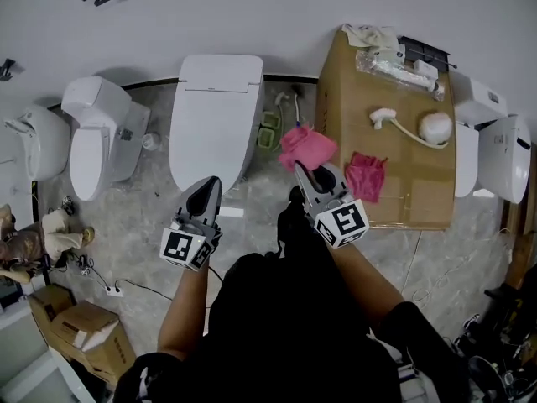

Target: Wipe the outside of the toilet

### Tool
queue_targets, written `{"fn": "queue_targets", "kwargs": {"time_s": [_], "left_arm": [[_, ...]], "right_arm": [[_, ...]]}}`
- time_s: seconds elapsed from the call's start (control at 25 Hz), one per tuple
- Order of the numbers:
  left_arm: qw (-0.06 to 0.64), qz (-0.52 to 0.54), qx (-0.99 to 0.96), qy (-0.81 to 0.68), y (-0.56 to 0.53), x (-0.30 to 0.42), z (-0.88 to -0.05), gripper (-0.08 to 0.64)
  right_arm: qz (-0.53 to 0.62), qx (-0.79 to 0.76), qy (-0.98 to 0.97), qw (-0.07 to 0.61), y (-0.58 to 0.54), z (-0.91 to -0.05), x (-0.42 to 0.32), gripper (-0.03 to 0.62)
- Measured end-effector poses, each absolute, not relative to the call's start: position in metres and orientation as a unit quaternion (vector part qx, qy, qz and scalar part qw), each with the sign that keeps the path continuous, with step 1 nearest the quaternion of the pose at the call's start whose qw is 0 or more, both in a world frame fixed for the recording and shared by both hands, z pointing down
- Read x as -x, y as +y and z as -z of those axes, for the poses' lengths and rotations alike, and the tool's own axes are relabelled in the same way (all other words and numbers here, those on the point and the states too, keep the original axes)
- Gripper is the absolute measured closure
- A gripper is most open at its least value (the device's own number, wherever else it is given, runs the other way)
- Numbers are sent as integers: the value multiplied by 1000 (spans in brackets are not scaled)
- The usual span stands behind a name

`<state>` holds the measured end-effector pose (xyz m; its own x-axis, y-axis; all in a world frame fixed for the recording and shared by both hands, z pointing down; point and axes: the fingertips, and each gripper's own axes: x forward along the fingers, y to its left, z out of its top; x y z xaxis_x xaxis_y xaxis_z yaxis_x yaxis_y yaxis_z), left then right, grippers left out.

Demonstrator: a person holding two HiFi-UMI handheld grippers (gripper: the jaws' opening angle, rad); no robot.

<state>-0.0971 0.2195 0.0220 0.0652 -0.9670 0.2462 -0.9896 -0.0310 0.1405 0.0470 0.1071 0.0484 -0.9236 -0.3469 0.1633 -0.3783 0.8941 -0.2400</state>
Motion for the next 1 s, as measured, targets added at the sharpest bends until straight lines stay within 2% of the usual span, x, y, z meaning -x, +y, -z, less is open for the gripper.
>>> {"fn": "queue_targets", "kwargs": {"time_s": [0.28,0.4,0.72,1.0], "left_arm": [[138,-45,-737,-660,126,128,-44,543],[145,-85,-754,-634,95,145,-68,543],[156,-118,-791,-580,16,208,-135,543],[158,-148,-814,-539,-44,231,-189,543]], "right_arm": [[-154,-195,-967,62,31,-86,3,512],[-175,-230,-955,68,4,-116,23,514],[-177,-321,-924,108,-66,-208,64,514],[-170,-335,-912,161,-114,-291,97,512]]}}
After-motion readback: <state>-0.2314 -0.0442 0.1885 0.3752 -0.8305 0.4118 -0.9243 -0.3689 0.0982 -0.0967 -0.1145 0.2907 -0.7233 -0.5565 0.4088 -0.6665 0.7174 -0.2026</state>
